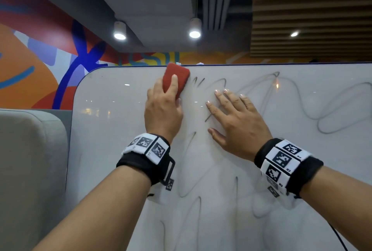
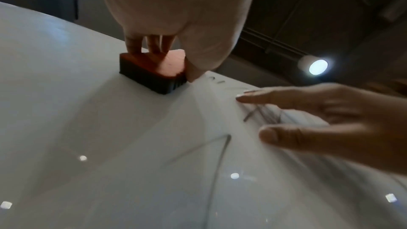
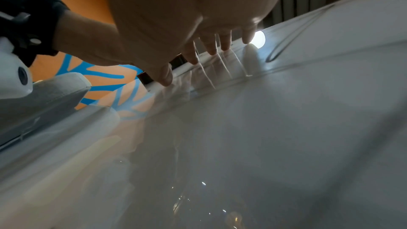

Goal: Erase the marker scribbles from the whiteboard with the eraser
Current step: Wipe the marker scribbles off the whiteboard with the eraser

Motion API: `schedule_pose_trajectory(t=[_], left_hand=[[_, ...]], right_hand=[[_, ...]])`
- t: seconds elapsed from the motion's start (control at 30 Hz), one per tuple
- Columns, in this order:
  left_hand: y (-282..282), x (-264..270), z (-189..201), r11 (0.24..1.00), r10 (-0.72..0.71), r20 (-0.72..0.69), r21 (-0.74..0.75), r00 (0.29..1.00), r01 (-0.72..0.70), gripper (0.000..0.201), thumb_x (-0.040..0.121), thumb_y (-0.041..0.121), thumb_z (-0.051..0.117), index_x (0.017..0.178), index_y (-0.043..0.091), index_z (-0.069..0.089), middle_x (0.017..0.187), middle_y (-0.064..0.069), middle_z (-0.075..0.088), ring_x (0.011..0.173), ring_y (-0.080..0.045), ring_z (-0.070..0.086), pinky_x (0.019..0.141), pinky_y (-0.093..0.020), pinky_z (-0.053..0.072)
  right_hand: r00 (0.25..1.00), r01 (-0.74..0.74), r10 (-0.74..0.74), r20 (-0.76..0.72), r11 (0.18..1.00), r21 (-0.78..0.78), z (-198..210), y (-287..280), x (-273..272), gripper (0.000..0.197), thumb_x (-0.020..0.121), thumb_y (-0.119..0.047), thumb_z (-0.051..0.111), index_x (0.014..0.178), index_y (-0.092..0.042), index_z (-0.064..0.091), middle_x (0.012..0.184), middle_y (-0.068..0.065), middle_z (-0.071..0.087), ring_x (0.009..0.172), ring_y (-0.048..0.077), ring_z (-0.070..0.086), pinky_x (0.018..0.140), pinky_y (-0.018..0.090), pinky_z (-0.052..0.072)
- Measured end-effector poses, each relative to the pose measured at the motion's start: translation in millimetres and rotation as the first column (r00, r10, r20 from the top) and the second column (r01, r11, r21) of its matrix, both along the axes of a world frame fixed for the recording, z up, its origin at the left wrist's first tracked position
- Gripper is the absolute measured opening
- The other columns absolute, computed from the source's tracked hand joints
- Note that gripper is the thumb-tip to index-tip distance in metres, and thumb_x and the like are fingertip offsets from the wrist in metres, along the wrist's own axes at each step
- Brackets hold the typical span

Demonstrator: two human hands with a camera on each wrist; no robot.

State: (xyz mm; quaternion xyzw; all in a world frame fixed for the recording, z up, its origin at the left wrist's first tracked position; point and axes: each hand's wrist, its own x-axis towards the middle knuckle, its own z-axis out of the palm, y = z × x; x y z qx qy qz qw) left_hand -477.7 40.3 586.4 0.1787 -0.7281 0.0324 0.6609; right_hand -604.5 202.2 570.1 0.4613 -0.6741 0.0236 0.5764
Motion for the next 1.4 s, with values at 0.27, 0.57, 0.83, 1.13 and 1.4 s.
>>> schedule_pose_trajectory(t=[0.27,0.57,0.83,1.13,1.4], left_hand=[[8,-9,6,0.999,0.001,-0.008,-0.033,1.0,-0.001,0.061,0.089,0.015,0.061,0.147,0.019,0.044,0.14,-0.015,0.048,0.115,-0.035,0.047,0.096,-0.049,0.046],[8,-11,-1,0.993,0.041,0.049,-0.109,0.998,-0.035,0.061,0.089,0.019,0.063,0.147,0.025,0.043,0.136,-0.012,0.05,0.115,-0.033,0.047,0.089,-0.049,0.048],[1,-5,-6,0.985,0.09,0.091,-0.159,0.992,-0.075,0.063,0.089,0.022,0.066,0.147,0.031,0.043,0.136,-0.009,0.051,0.114,-0.035,0.047,0.084,-0.05,0.048],[33,-24,5,0.976,0.087,0.108,-0.211,0.99,-0.063,0.062,0.091,0.029,0.062,0.149,0.027,0.04,0.134,-0.009,0.052,0.113,-0.033,0.048,0.086,-0.049,0.05],[35,-30,7,0.97,0.082,0.095,-0.237,0.992,-0.057,0.062,0.091,0.027,0.063,0.148,0.026,0.041,0.135,-0.009,0.052,0.114,-0.034,0.048,0.088,-0.05,0.049]], right_hand=[[1.0,-0.023,0.024,0.008,0.999,-0.048,1,10,-7,0.071,0.087,-0.054,0.047,0.145,-0.013,0.045,0.154,0.015,0.037,0.143,0.032,0.033,0.112,0.052,0.032],[1.0,-0.03,0.03,0.001,0.996,-0.078,3,16,-15,0.077,0.087,-0.055,0.054,0.147,-0.01,0.041,0.155,0.016,0.036,0.144,0.032,0.032,0.114,0.052,0.031],[1.0,-0.005,0.007,0.024,0.996,-0.089,0,19,-22,0.085,0.087,-0.062,0.039,0.153,-0.011,0.029,0.16,0.013,0.026,0.148,0.03,0.022,0.118,0.051,0.023],[0.995,-0.087,0.092,0.025,0.982,-0.165,-12,17,-27,0.087,0.085,-0.055,0.056,0.149,0.0,0.035,0.156,0.018,0.032,0.146,0.03,0.028,0.118,0.048,0.027],[0.993,-0.107,0.113,0.022,0.978,-0.18,-16,24,-31,0.085,0.085,-0.055,0.056,0.147,0.001,0.038,0.155,0.018,0.035,0.145,0.03,0.03,0.119,0.045,0.027]])
